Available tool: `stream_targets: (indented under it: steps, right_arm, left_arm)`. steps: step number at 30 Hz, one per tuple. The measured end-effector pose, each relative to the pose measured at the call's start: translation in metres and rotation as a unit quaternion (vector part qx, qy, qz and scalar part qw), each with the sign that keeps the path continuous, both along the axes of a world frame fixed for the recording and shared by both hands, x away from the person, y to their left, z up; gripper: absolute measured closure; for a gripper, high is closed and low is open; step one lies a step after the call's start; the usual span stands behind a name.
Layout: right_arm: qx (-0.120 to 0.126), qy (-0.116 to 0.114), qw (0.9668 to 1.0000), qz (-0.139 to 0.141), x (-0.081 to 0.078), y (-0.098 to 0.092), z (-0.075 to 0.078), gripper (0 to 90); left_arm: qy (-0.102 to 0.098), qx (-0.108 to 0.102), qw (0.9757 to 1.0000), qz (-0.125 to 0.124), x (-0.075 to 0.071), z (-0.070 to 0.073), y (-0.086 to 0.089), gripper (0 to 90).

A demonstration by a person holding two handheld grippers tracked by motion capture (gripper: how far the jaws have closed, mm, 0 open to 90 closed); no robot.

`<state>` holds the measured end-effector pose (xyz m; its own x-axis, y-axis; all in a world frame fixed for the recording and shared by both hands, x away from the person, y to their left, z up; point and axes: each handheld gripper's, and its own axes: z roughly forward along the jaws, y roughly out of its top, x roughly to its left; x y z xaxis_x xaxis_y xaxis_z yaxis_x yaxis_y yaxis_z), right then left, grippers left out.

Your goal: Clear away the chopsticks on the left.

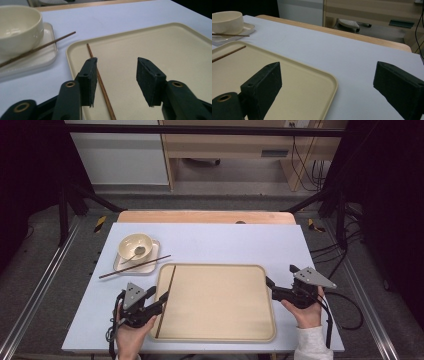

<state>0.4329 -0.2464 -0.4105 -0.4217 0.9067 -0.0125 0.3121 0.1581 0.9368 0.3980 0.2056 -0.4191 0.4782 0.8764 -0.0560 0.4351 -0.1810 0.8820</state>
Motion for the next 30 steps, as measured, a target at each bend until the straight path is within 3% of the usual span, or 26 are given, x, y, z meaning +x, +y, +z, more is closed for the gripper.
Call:
stream_targets:
  steps: [6, 12, 16, 19, 21, 30]
  right_arm:
    - [0.005, -0.001, 1.0000, -0.002, -0.002, -0.001, 0.001, 8.2]
    - [0.003, -0.002, 1.0000, -0.003, -0.002, -0.002, 0.002, 7.8]
    - [0.003, 0.002, 1.0000, -0.003, -0.002, -0.001, 0.001, 7.8]
    - [0.001, 0.003, 1.0000, -0.004, -0.001, -0.001, 0.001, 7.8]
    - [0.001, 0.004, 1.0000, -0.003, -0.001, -0.001, 0.000, 7.8]
    - [-0.007, 0.009, 0.9999, 0.000, 0.001, 0.001, -0.003, 7.8]
  left_arm:
    - [-0.010, 0.008, 0.9995, -0.029, 0.012, 0.021, 0.018, 41.4]
    - [-0.017, 0.027, 0.9983, -0.048, 0.020, 0.027, 0.036, 33.3]
    - [-0.014, 0.032, 0.9978, -0.056, 0.023, 0.022, 0.048, 29.8]
    - [-0.007, 0.027, 0.9985, -0.048, 0.025, 0.011, 0.058, 28.8]
    - [0.004, 0.040, 0.9982, -0.044, 0.027, 0.006, 0.063, 28.0]
    - [0.010, 0.050, 0.9985, -0.020, 0.036, -0.008, 0.086, 23.9]
